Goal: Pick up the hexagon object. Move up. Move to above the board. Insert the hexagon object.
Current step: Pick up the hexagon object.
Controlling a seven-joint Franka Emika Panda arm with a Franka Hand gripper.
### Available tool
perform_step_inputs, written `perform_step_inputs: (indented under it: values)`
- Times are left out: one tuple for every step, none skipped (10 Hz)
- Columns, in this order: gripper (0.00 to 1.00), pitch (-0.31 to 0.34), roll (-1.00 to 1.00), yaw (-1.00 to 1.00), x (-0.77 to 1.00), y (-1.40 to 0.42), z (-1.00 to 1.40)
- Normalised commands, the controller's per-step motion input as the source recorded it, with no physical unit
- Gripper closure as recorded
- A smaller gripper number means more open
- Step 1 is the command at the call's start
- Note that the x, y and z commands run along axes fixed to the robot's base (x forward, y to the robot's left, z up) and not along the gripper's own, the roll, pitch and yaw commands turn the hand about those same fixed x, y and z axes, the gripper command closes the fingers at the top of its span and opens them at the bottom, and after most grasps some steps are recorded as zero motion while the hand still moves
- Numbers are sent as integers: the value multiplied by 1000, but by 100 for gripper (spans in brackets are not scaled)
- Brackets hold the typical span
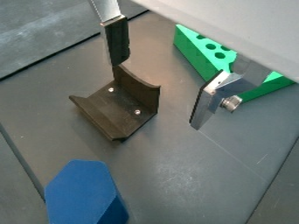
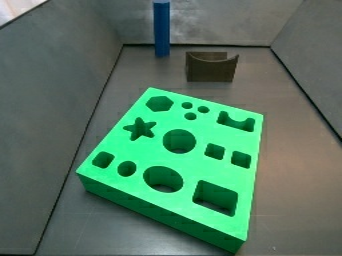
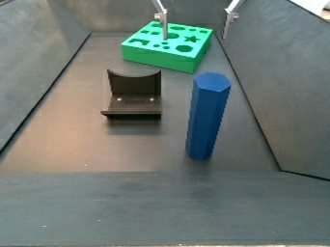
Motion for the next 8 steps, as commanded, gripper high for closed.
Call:
perform_step_inputs:
  values:
    - [0,0,-46,97,74,306,-46]
    - [0,0,-54,143,0,397,-40]
    - [0,-7,-101,163,51,509,-46]
    - [0,-16,-90,171,0,494,-71]
    - [0,-27,-103,189,3,520,-91]
    - [0,-33,-96,231,23,511,-97]
    - [0,-147,-96,186,0,263,-346]
    - [0,-196,-113,169,0,220,-411]
